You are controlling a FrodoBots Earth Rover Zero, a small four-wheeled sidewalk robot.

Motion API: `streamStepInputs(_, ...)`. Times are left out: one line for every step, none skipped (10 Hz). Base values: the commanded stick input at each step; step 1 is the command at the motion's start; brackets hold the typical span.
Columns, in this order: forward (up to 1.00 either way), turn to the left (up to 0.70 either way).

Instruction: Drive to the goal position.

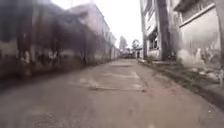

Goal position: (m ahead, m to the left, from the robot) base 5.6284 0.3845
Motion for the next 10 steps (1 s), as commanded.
streamStepInputs(0.5,-0.45)
streamStepInputs(0.5,-0.49)
streamStepInputs(0.5,0.01)
streamStepInputs(0.5,0.01)
streamStepInputs(0.5,0.01)
streamStepInputs(0.5,0.01)
streamStepInputs(0.5,0.01)
streamStepInputs(0.5,0.01)
streamStepInputs(0.5,0.01)
streamStepInputs(0.5,0.01)
